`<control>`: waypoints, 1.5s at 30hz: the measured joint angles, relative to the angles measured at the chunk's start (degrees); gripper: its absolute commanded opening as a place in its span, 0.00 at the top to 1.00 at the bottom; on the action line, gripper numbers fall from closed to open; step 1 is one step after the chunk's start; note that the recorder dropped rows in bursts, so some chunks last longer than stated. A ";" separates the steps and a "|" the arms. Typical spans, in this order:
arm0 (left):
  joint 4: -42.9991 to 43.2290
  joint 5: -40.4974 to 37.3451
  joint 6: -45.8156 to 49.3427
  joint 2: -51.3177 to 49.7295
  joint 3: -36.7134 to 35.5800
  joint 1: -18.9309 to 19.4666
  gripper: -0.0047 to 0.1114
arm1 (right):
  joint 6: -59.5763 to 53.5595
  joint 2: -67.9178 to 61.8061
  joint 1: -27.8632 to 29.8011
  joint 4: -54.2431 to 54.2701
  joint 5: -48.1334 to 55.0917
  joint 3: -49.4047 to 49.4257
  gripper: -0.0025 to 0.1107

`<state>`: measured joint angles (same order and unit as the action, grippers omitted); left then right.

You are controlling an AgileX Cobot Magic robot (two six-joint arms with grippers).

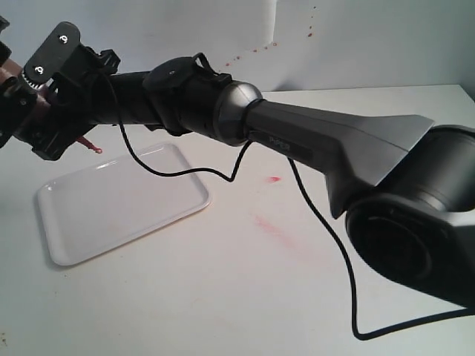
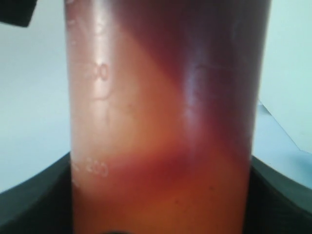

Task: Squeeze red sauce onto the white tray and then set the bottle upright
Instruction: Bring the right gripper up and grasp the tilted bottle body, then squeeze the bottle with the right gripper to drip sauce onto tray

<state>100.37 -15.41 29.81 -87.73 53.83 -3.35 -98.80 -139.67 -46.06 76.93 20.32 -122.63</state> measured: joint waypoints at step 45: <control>0.23 0.35 0.45 0.00 0.00 0.00 0.96 | 1.65 -4.56 -1.77 0.12 -6.97 -4.37 0.44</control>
<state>100.59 -15.06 30.25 -87.73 53.83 -3.35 -97.15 -144.23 -47.83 77.05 13.35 -127.00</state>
